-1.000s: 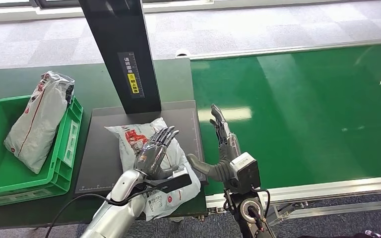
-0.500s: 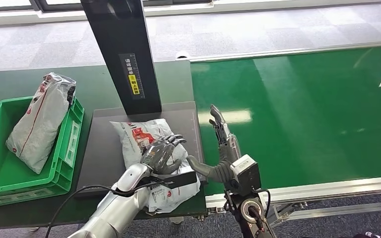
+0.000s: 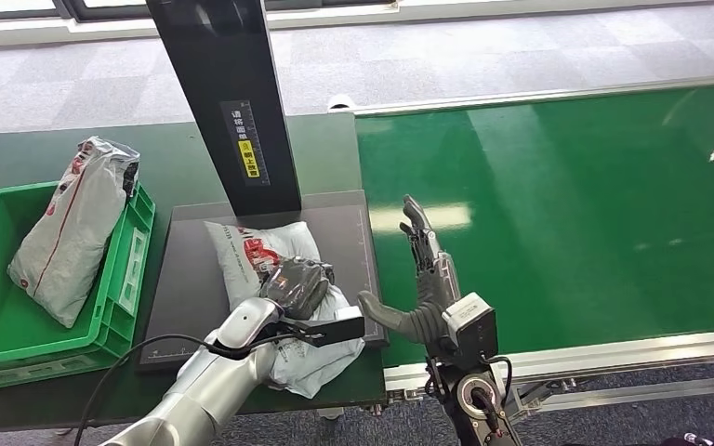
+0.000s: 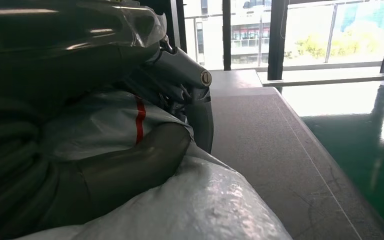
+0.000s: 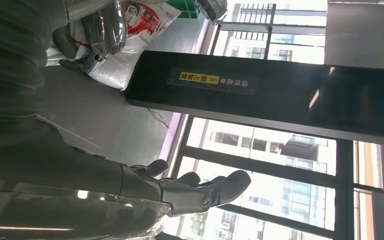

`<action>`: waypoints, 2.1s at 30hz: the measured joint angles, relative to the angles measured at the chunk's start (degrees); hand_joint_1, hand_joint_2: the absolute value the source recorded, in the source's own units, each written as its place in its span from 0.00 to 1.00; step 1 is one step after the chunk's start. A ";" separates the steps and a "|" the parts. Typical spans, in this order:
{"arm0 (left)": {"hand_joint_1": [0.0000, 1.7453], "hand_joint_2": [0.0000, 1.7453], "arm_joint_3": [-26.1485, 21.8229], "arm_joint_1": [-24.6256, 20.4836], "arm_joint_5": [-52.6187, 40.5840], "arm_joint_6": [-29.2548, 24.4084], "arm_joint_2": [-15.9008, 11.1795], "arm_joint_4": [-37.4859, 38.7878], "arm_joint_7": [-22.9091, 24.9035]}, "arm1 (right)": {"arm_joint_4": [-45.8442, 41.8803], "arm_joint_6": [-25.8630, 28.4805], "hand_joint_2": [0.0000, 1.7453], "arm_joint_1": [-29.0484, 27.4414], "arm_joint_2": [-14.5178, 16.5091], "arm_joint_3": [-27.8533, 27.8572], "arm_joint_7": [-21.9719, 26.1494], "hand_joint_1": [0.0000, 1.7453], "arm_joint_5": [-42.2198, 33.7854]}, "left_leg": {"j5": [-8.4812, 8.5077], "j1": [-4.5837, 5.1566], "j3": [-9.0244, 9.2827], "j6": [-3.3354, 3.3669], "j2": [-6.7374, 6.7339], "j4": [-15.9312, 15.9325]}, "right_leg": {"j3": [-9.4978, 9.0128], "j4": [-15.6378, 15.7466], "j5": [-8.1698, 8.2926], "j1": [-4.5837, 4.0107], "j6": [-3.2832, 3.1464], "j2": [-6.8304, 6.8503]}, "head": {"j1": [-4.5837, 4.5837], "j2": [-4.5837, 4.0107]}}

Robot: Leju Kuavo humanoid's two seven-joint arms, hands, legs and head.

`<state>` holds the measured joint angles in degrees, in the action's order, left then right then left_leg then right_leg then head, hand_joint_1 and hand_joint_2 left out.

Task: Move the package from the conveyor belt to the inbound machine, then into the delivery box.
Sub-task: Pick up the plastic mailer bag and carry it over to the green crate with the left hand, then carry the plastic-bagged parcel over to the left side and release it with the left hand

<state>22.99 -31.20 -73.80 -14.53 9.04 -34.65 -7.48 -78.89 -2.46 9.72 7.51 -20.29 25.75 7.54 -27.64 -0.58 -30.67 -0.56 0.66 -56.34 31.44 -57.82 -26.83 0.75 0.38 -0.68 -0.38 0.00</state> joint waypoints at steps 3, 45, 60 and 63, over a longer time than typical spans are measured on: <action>1.00 1.00 0.04 0.02 -0.03 -0.85 -0.25 0.14 0.00 | -0.25 0.16 1.00 -0.41 -0.26 0.10 0.00 0.00 -0.25 | -0.03 0.00 0.00 0.00 0.00 0.00 | 0.00 0.00 -0.02 0.00 0.00 -0.01 | -0.01 0.00; 1.00 1.00 -32.18 -17.53 26.41 -17.89 -20.85 -13.91 -2.60 | -2.15 5.31 1.00 -5.37 -1.79 2.14 0.45 0.00 -1.72 | 0.30 -0.17 -1.41 -0.17 -0.31 -0.05 | 1.65 -0.13 0.16 -0.18 -0.19 -0.32 | 0.00 0.00; 0.25 1.00 -36.99 -20.76 20.71 -18.86 -29.05 8.71 3.82 | -2.46 5.69 1.00 -5.73 -1.92 2.19 -0.06 0.00 -1.54 | 0.29 -0.17 -1.68 -0.18 -0.30 -0.05 | 1.87 -0.11 0.15 -0.17 -0.19 -0.34 | 0.02 0.00; 0.00 1.00 -37.87 -20.76 22.05 -17.81 -29.20 9.40 2.94 | -2.45 5.37 1.00 -5.70 -1.91 2.18 -0.32 0.00 -1.44 | 0.29 -0.17 -1.67 -0.18 -0.26 -0.05 | 1.87 -0.11 0.15 -0.18 -0.19 -0.33 | 0.02 0.00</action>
<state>-14.88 -51.97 -51.75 -32.35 -20.16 -25.26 -4.54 -81.35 2.91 4.02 5.60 -18.11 25.43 6.10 -27.35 -0.76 -32.34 -0.74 0.41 -56.40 33.31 -57.94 -26.68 0.57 0.19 -1.01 -0.36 0.00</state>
